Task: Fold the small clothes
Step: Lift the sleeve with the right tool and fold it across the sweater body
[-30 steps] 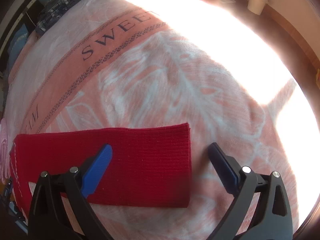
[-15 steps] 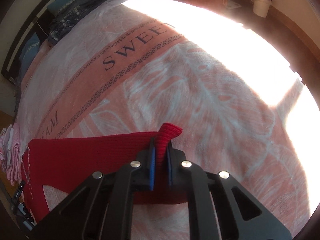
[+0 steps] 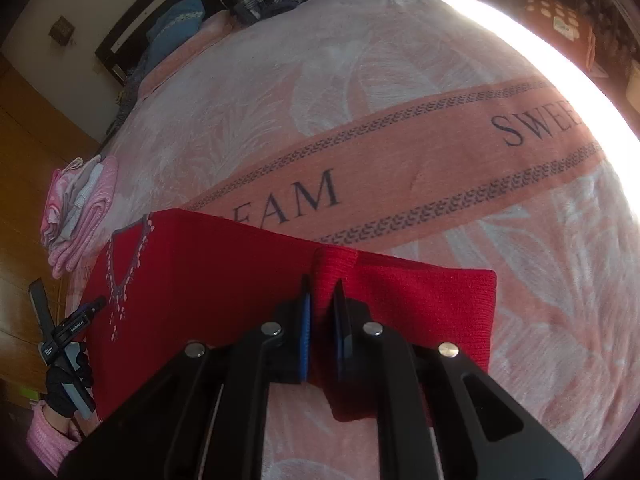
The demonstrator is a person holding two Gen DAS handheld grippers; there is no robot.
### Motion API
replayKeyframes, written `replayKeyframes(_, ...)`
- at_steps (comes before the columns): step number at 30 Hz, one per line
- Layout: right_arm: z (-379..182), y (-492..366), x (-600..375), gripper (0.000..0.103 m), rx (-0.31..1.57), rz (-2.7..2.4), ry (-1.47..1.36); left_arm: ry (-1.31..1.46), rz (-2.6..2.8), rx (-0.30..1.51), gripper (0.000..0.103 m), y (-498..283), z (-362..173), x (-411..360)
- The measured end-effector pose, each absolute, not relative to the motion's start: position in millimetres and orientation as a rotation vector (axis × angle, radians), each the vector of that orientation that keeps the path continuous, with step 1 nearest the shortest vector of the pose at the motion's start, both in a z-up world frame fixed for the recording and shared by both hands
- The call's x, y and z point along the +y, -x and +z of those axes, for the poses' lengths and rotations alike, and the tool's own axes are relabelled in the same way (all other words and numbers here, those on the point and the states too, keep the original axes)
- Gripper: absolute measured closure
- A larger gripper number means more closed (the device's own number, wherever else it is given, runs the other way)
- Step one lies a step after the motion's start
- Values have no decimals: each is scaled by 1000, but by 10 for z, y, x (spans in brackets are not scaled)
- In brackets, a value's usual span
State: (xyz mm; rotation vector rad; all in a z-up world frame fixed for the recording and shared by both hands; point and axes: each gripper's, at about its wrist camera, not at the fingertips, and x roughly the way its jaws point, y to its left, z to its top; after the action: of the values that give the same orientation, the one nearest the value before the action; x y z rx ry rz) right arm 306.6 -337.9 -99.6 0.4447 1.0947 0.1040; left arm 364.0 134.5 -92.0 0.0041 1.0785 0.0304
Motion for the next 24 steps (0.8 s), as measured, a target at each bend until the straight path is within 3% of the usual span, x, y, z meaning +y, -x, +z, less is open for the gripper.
replayKeyframes(13, -898, -3846, -1131, 95, 1120, 490, -397, 12, -14, 1075, 4, -3603, -796, 1824)
replayKeyframes(24, -1028, -4020, 444, 95, 1171, 753, -357, 41, -41, 1093, 4, -3496, -858, 2318)
